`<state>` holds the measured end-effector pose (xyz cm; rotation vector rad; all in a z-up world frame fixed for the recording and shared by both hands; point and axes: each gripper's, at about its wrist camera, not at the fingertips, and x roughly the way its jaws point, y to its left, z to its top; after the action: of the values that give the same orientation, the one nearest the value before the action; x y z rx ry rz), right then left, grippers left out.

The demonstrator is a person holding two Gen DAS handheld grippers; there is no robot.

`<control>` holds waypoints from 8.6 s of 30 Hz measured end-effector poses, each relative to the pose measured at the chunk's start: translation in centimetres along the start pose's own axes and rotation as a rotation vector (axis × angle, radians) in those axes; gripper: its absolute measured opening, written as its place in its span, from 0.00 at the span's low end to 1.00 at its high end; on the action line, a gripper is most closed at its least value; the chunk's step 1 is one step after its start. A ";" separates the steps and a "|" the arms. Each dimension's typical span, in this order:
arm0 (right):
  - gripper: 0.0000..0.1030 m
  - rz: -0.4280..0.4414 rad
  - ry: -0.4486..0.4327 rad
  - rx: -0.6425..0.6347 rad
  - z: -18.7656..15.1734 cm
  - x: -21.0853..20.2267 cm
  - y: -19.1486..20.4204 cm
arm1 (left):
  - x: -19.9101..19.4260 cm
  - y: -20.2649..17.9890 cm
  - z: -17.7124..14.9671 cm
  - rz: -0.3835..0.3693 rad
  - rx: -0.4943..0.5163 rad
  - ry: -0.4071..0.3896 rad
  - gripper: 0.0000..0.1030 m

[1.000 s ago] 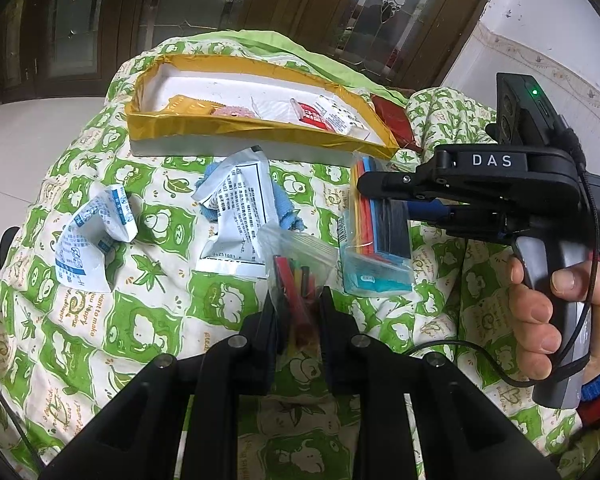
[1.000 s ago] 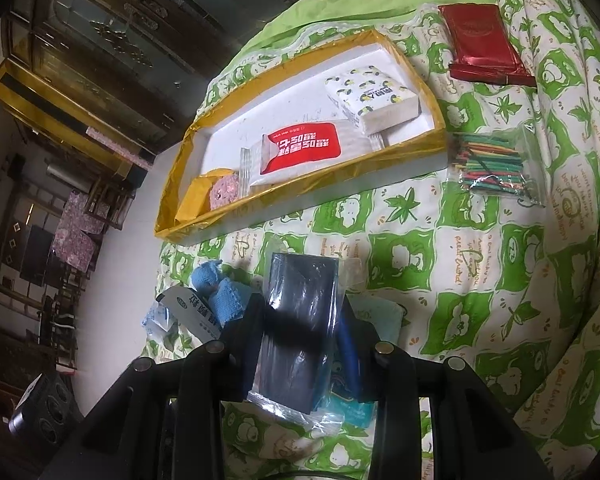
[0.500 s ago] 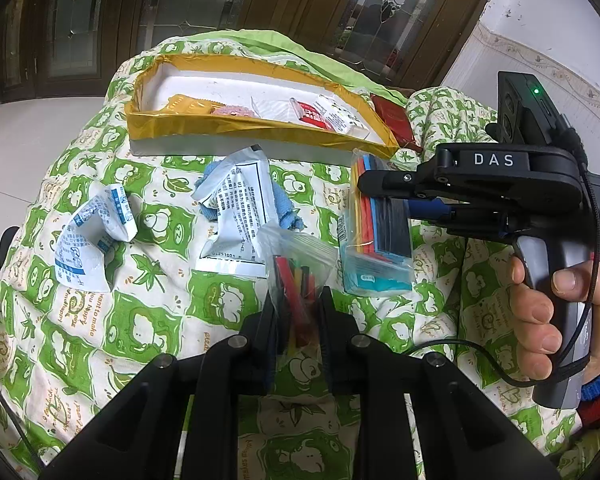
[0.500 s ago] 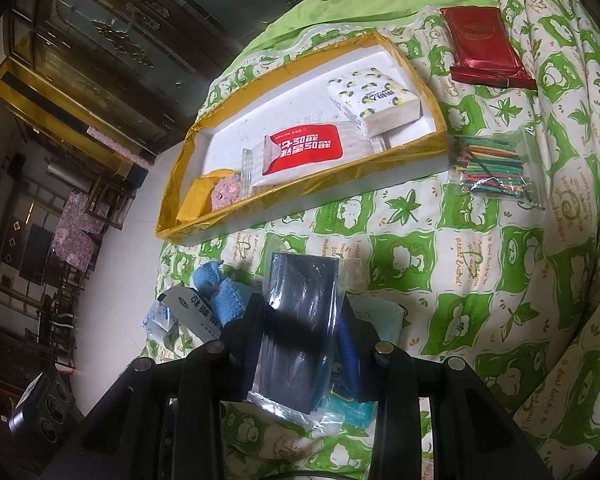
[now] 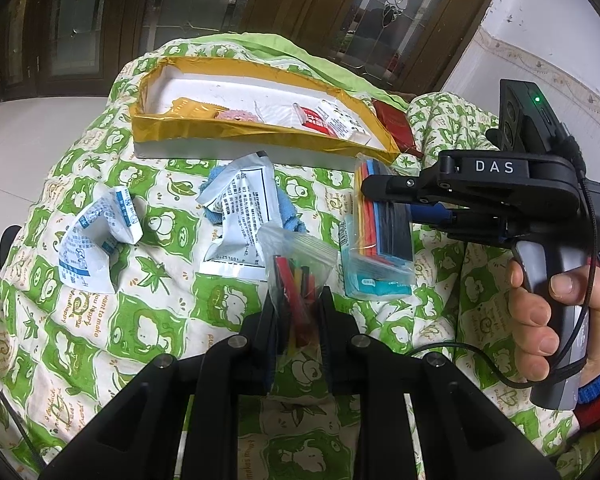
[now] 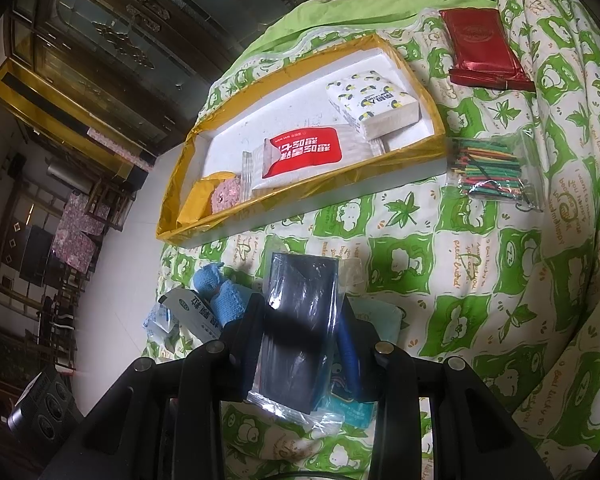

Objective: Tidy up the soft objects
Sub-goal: 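Lift the sticks bag with the left gripper while right gripper lifts the dark packet, then carry the sticks bag and dark packet with both grippers into the tray, then open both grippers to release the sticks bag and dark packet in the tray, then withdraw both tools from the tray back over the bed, then close left gripper on the white printed sachet while right gripper grasps the light-blue cartoon pack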

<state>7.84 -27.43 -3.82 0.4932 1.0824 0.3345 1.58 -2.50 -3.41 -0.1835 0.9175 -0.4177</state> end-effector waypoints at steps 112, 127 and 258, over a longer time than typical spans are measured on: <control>0.36 -0.162 -0.091 -0.198 18.9 9.0 3.0 | 10.4 9.2 21.5 0.128 -0.032 0.016 0.16; 0.38 -0.171 -0.048 -0.238 17.4 10.9 3.1 | 10.0 11.4 19.7 0.148 -0.112 0.039 0.34; 0.15 -0.074 0.006 -0.095 -1.9 -0.2 -1.1 | -0.6 4.7 3.6 -0.047 -0.213 -0.105 0.23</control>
<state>6.07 -28.09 -4.97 0.3670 1.0829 0.3204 5.47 1.95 -2.37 -0.4187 0.8548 -0.3501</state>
